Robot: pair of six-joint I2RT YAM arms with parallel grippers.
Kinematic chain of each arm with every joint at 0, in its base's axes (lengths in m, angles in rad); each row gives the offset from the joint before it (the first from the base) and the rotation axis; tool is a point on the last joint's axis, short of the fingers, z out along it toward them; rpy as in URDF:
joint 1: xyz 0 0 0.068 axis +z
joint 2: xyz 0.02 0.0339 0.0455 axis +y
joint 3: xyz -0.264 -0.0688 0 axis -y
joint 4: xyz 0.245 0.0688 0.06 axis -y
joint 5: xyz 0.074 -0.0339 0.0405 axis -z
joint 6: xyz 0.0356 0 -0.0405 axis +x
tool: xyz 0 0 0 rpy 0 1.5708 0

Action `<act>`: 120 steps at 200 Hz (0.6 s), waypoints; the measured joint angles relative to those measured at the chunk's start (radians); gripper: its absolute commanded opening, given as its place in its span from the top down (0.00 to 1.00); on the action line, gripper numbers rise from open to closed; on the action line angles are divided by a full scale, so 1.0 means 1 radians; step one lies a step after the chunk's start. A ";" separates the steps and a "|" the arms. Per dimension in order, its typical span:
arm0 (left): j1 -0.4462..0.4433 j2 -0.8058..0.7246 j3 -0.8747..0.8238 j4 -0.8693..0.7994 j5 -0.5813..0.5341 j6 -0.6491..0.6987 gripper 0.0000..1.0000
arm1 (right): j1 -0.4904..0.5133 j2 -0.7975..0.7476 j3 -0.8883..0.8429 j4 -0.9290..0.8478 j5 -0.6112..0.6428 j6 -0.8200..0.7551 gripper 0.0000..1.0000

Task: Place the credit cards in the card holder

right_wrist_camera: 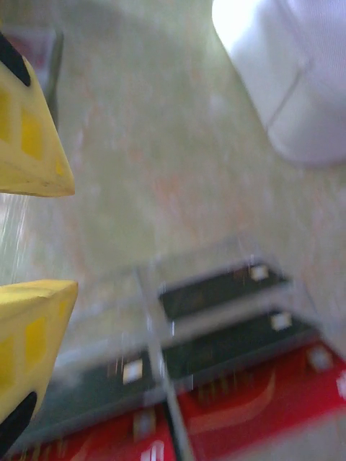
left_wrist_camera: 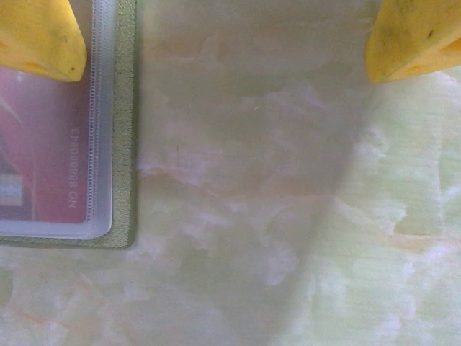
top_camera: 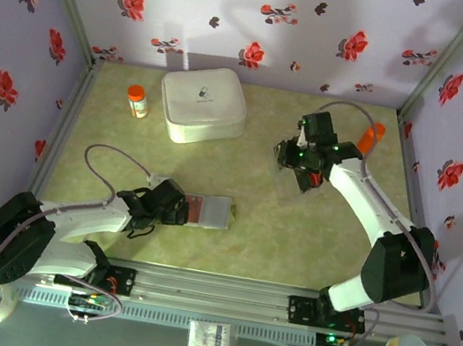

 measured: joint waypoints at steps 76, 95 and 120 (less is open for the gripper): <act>0.000 -0.002 -0.001 0.000 0.000 0.000 0.00 | -0.021 0.116 0.056 -0.176 0.225 -0.165 0.72; 0.000 -0.004 -0.001 0.000 0.000 0.000 0.00 | -0.021 0.137 0.061 -0.190 0.255 -0.179 0.73; 0.000 -0.004 -0.002 0.000 -0.001 0.000 0.00 | -0.021 0.155 0.071 -0.190 0.285 -0.185 0.74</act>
